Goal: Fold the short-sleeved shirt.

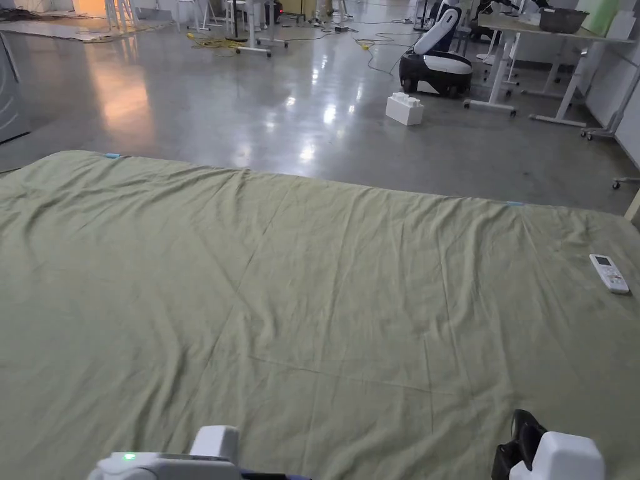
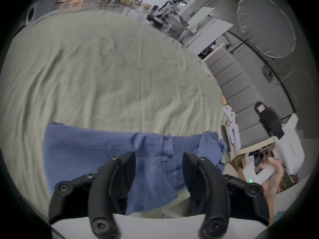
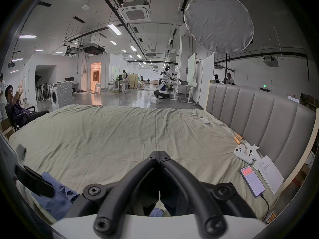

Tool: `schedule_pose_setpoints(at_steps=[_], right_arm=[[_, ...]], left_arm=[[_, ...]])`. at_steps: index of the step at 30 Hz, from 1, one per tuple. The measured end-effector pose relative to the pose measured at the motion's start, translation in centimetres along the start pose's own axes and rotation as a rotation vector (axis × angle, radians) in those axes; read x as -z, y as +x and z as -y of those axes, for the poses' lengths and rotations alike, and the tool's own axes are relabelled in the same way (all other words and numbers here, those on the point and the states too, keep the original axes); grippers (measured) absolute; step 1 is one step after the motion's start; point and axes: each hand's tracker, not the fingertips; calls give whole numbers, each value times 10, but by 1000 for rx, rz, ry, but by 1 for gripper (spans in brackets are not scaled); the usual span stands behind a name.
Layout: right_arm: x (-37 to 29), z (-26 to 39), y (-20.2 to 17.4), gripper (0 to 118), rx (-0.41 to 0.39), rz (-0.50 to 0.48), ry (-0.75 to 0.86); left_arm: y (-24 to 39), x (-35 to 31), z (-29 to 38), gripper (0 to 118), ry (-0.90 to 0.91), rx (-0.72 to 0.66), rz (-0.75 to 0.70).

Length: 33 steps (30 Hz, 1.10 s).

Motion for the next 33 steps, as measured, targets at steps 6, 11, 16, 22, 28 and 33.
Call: schedule_pose_setpoints(at_steps=[6, 11, 16, 22, 28, 33], right_arm=[[1, -6, -3, 0, -7, -4, 12], [3, -10, -10, 0, -7, -13, 19], [2, -14, -15, 0, -20, -24, 24], [0, -18, -20, 0, -30, -24, 28], [-2, -19, -23, 0, -42, -24, 29], [-6, -20, -23, 0, -50, -17, 24]], left_arm=[[-54, -59, -13, 74, 79, -20, -50], [-114, -76, -12, 82, 58, -118, -7], [-166, -58, 1, 82, -23, -244, 101], [-201, -26, 13, 82, -24, -360, 307], [-180, 6, 16, 50, -72, -339, 341], [-179, 16, 21, 18, -62, -302, 298]])
